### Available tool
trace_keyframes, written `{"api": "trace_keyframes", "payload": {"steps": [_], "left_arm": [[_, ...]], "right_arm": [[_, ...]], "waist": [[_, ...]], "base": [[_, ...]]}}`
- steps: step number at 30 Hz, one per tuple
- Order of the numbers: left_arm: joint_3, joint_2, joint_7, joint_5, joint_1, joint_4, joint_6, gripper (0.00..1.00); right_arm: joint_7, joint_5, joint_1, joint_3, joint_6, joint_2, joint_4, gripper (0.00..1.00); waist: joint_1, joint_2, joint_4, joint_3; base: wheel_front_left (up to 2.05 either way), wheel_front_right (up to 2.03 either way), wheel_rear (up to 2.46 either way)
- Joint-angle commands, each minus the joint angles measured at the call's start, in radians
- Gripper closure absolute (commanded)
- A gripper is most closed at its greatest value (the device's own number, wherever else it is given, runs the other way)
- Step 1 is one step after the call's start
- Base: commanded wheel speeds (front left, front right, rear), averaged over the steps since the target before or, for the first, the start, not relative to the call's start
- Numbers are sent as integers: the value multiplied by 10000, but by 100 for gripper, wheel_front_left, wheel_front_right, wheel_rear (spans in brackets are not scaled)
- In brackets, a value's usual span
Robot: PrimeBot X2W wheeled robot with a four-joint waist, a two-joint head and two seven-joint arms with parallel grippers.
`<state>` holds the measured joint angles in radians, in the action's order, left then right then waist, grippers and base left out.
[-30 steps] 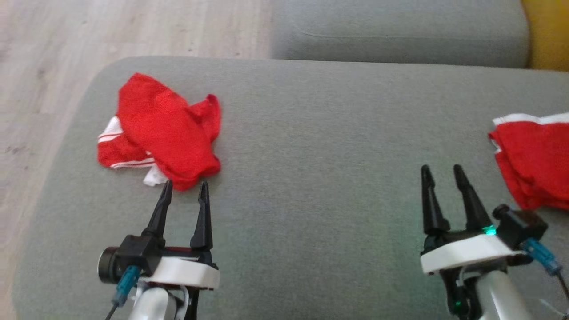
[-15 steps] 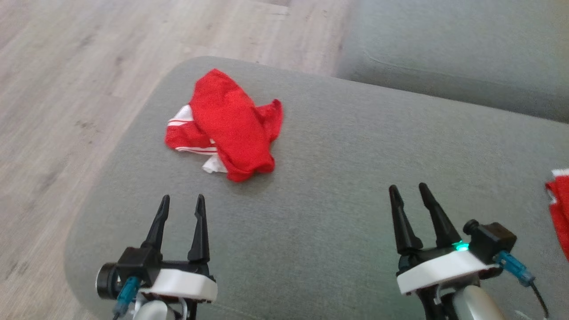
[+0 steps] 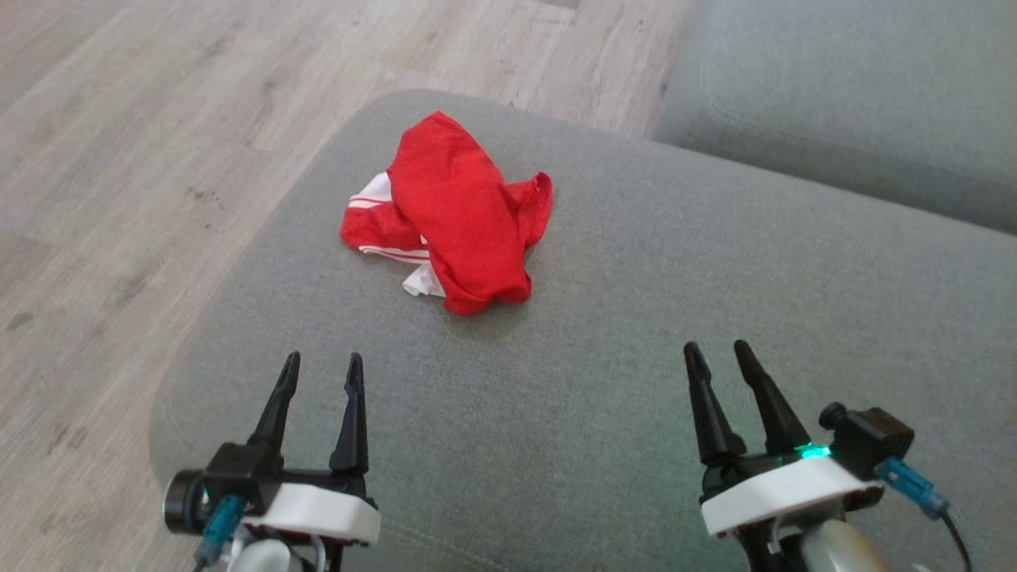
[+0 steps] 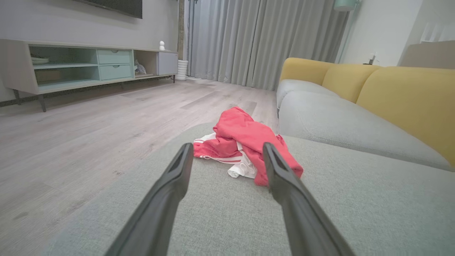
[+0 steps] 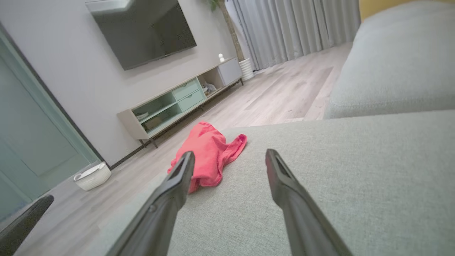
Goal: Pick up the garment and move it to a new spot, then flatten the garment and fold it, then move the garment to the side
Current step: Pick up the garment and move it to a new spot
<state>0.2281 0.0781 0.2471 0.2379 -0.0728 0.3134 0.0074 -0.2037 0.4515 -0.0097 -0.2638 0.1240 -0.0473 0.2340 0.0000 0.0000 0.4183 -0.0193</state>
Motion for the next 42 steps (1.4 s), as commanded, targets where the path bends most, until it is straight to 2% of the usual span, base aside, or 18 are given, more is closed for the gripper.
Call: {"api": "trace_keyframes", "payload": {"steps": [1, 7, 14, 20, 26, 32, 38, 39, 40, 42], "left_arm": [[-244, 151, -17, -3, -504, -394, -42, 0], [-199, 768, -793, -25, -2072, -413, -578, 0], [-269, 1945, -2574, 670, -5416, 740, -1262, 0], [561, 2814, -4449, 2179, -7733, 2222, -1374, 0], [1478, 3616, -5778, 3782, -8828, 3247, -1378, 0], [2033, 3809, -6366, 4809, -9230, 3906, -1379, 0], [2657, 3794, -6279, 5615, -9496, 4542, -1379, 0], [2768, 3785, -6294, 5736, -9515, 4585, -1379, 31], [2870, 3785, -6291, 5848, -9542, 4616, -1380, 100], [3070, 3807, -6175, 6054, -9620, 4582, -1380, 100]], "right_arm": [[-121, 56, -469, -161, 67, -30, -400, 0], [67, -333, -924, -128, 67, -30, -767, 0], [591, -903, -1590, -12, 67, -30, -1425, 0], [730, -1128, -1927, 129, 67, -30, -1792, 0], [736, -1194, -2192, 129, 67, -30, -2014, 0], [784, -1246, -2326, 118, 67, -30, -2150, 0], [801, -1300, -2381, 110, 67, -30, -2202, 0], [803, -1304, -2389, 118, 67, -30, -2201, 0], [805, -1309, -2397, 127, 67, -30, -2198, 0], [802, -1306, -2413, 144, 67, -30, -2180, 0]], "waist": [[0, 0, -59, 154], [0, 0, -417, 1114], [0, 0, -1172, 2675], [0, 0, -1770, 3637], [0, 0, -2242, 4183], [0, 0, -2486, 4462], [0, 0, -2669, 4706], [0, 0, -2680, 4722], [0, 0, -2689, 4732], [0, 0, -2702, 4719]], "base": [[0, 0, 0], [0, 0, 0], [0, 0, 0], [0, 0, 0], [0, 0, 0], [0, 0, 0], [0, 0, 0], [0, 0, 0], [0, 0, 0], [0, 0, 0]]}}
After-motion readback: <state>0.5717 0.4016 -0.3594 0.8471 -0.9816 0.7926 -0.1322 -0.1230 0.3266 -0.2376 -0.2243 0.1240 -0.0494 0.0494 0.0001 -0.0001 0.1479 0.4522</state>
